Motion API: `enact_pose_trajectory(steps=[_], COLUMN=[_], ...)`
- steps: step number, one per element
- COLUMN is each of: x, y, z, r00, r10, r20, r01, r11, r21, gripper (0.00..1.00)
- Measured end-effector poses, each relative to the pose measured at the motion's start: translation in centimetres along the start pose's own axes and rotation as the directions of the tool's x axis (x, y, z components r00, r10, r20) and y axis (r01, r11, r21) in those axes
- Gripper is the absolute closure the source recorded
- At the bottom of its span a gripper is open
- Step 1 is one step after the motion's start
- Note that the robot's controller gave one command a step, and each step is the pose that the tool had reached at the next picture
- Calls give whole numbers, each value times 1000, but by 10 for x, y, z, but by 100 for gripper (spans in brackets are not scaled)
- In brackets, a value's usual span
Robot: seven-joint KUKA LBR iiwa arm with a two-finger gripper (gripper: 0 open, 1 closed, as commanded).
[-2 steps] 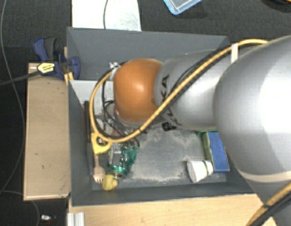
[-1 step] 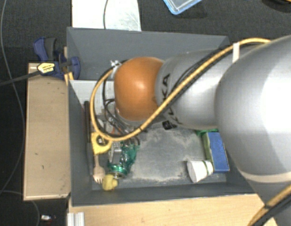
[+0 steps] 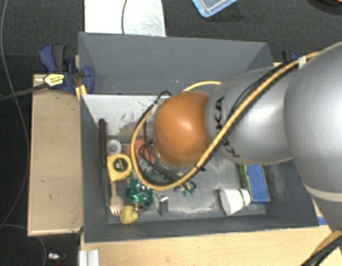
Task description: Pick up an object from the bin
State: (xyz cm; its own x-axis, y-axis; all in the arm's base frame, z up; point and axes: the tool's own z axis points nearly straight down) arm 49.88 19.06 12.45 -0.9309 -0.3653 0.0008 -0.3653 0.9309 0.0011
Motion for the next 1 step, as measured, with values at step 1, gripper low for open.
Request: enact_pose_trajectory(steps=[1], x=[9], y=[-9], z=[-6], r00=[1000], r10=[-26], r20=[6], r01=[26], r11=[1000], r21=[1], gripper=[0])
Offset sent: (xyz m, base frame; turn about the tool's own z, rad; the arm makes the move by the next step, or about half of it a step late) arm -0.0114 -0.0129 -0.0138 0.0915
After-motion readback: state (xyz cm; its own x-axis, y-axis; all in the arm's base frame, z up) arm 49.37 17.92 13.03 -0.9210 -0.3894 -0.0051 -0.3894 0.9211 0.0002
